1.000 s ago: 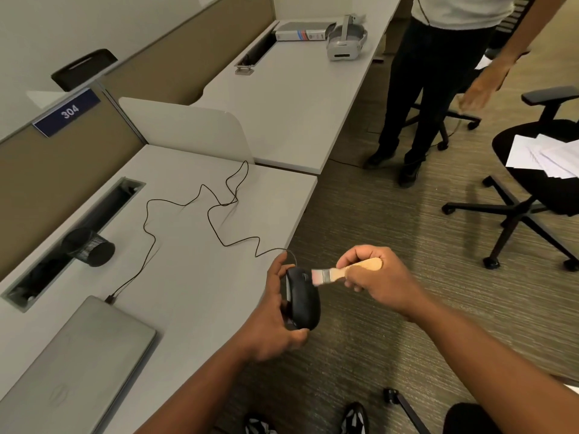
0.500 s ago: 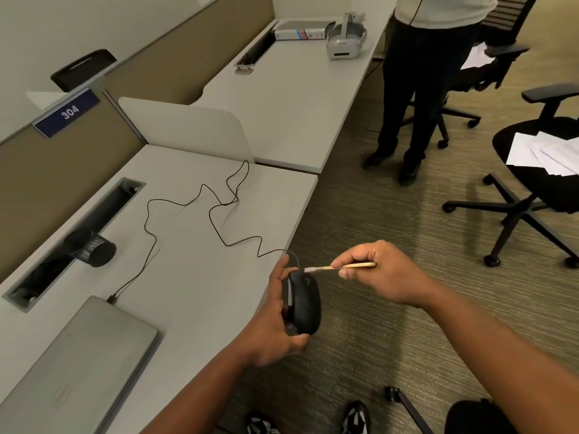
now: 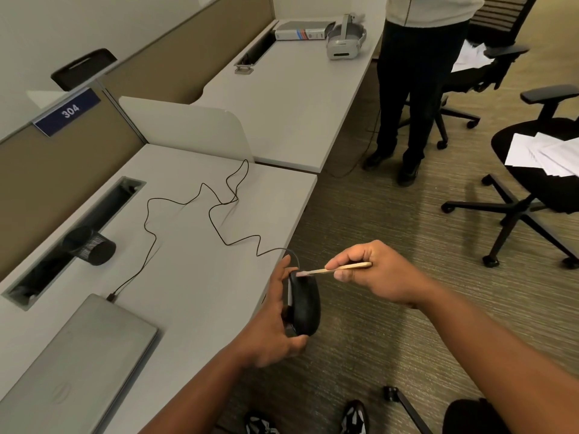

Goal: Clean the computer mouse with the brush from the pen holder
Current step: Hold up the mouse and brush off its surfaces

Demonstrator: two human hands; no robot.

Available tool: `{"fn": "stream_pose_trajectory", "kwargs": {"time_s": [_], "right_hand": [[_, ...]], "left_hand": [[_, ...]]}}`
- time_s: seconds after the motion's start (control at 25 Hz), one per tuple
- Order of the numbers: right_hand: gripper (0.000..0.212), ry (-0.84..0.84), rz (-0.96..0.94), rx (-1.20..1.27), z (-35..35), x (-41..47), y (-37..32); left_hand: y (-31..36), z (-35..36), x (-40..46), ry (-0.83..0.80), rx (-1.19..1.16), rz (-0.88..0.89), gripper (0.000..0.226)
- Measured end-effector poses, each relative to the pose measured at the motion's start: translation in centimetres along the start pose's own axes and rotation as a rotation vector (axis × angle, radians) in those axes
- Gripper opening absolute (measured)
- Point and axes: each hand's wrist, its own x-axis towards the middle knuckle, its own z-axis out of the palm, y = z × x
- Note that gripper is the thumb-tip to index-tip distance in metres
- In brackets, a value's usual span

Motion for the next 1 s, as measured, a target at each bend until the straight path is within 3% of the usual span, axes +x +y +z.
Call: {"fn": "stream_pose_trajectory", "kwargs": {"time_s": [0.16, 0.32, 0.56, 0.72, 0.92, 1.0], "right_hand": [[0.017, 0.047, 0.057, -0.124, -0.2, 0.2, 0.1], [0.018, 0.012, -0.013, 0.009, -0.2, -0.2, -0.1], [0.018, 0.039, 0.071, -0.156, -0.5, 0.0, 0.4], [0.017, -0.036, 0.006, 0.027, -0.6, -0.4, 0.2], [0.019, -0.008, 0.053, -0.139, -1.0, -0.1, 0.2], [0.018, 0.002, 0.02, -0.091, -1.0, -0.2, 0.1]], "left_hand": [[0.0, 0.0, -0.1, 0.007, 0.019, -0.007, 0.145], [0.1, 0.2, 0.0, 0.017, 0.022, -0.012, 0.144], [-0.3, 0.5, -0.1, 0.027, 0.066, -0.016, 0.144], [-0.3, 0.6, 0.0, 0.025, 0.05, -0.021, 0.144], [-0.3, 0.5, 0.0, 0.031, 0.06, -0.025, 0.145], [-0.3, 0.5, 0.0, 0.028, 0.057, -0.024, 0.146]]}}
